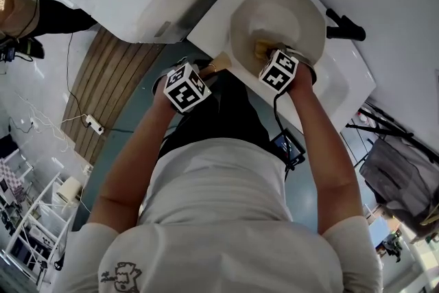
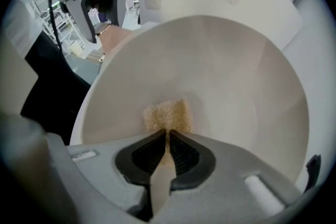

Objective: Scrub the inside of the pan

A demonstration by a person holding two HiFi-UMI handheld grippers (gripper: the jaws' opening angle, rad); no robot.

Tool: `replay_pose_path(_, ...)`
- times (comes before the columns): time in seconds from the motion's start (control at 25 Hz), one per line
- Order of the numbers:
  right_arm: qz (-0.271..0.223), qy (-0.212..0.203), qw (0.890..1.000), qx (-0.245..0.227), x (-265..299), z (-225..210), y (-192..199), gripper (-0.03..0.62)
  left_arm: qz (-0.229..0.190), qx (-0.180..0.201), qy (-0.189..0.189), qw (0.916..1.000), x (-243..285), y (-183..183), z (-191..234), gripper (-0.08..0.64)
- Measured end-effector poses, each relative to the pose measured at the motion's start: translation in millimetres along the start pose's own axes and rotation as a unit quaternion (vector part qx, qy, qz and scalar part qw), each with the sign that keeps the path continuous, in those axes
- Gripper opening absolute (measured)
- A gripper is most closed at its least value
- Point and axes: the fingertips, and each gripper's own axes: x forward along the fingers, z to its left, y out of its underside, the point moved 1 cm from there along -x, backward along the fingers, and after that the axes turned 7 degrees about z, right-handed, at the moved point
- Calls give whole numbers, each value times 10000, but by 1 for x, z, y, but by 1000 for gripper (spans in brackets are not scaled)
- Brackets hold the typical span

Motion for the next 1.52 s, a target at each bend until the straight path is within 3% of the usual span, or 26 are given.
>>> replay_pose_path(0.16, -537, 47, 9970, 549, -28, -6, -15, 26, -182, -26, -121, 9998, -15, -5, 3, 173)
replay_pose_path(0.28, -1040, 58, 9886, 1088, -56, -10, -27, 26, -312, -24, -255, 9992, -28, -9, 7, 173)
replay_pose_path(0.48, -1810, 104, 9665, 1817, -101, -14, -43, 26, -947, -302, -232, 9948, -65, -28, 11, 173)
replay_pose_path(0.64, -2362, 201, 9485, 2101, -146, -6, -51, 26, -1465, -437, -126, 9882, -104, -40, 0, 173)
replay_pose_path(0.76, -2728, 344, 9352, 2233, -177, -4, -52, 25, -1760, -438, -283, 9830, -132, -47, -3, 173)
replay_pose_path(0.88, -3051, 496, 9215, 2352, -209, -4, -52, 25, -2151, -463, -414, 9746, -167, -57, -5, 173)
replay_pose_path(1.12, -3550, 744, 8982, 2484, -273, -2, -54, 23, -3053, -338, -594, 9498, -236, -79, -14, 173)
replay_pose_path(1.52, -3961, 906, 8786, 2508, -327, 7, -62, 25, -3719, -277, -861, 9238, -300, -94, -13, 172)
